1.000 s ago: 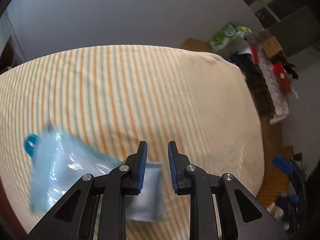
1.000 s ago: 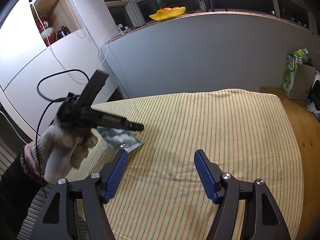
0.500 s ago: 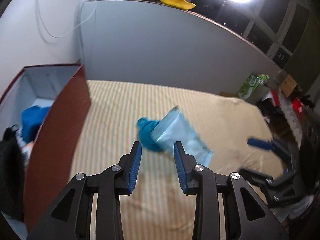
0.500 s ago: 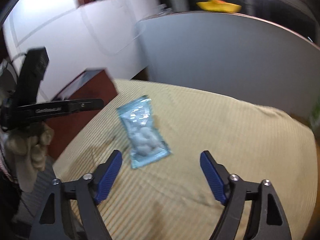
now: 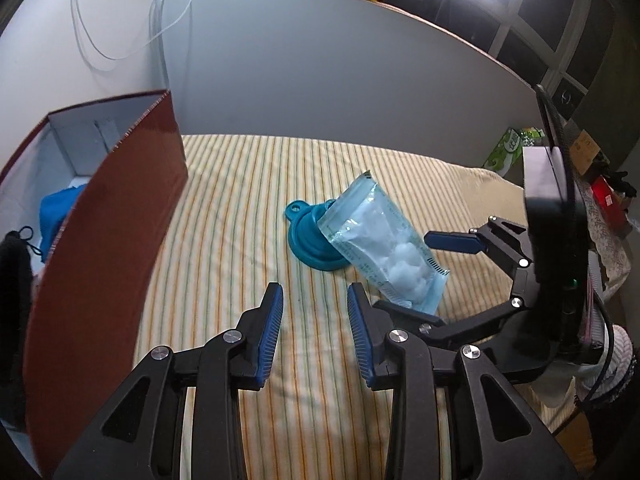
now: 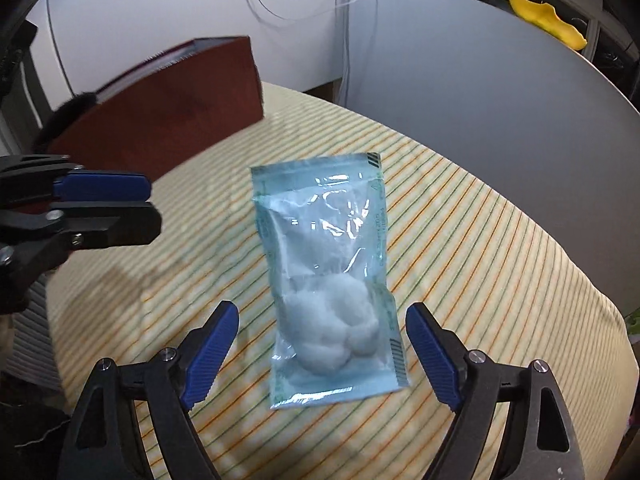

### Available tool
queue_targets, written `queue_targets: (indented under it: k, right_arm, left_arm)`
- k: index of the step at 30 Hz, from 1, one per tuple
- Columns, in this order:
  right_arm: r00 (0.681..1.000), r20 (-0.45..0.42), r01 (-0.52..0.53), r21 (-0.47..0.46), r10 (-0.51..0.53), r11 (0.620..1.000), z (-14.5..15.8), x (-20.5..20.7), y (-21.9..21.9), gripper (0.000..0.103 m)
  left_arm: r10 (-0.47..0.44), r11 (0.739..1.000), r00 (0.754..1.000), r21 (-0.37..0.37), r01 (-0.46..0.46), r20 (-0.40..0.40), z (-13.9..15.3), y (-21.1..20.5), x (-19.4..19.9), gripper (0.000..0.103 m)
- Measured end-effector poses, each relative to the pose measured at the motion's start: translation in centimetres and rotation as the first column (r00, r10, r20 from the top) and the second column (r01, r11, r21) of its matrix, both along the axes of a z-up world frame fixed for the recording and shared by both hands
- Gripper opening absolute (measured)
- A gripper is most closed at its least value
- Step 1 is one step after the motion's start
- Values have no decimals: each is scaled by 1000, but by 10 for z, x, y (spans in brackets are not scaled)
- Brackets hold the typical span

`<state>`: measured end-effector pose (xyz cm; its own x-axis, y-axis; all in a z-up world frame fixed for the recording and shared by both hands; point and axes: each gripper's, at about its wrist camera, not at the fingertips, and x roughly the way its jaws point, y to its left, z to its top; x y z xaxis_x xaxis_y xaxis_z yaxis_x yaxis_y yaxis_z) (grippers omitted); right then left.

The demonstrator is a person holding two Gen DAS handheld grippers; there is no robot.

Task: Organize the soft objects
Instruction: 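Move the right tool to the cotton-ball packet while the left tool moves to the teal funnel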

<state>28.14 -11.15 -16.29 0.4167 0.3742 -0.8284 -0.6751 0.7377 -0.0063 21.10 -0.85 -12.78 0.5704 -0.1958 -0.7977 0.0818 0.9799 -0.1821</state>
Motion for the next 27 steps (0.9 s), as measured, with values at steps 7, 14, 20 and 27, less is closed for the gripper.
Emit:
queue_targets:
  k: [7, 14, 20, 27]
  right_arm:
    - [995, -10, 97, -2, -97, 995, -6, 18, -14, 83]
    - [984, -29, 178, 43, -177, 983, -3, 31, -36, 83]
    - [985, -20, 171, -9, -171, 985, 0, 35, -29, 83]
    - [966, -62, 252, 28, -250, 967, 3, 49, -45, 79]
  left_arm:
    - [6, 999, 1000, 35, -6, 0, -17, -12, 15, 36]
    - [17, 999, 1000, 42, -18, 6, -24, -20, 29, 44]
    - [29, 998, 999, 63, -29, 14, -27, -21, 36, 44]
    - [28, 998, 1000, 61, -29, 13, -30, -28, 47, 44]
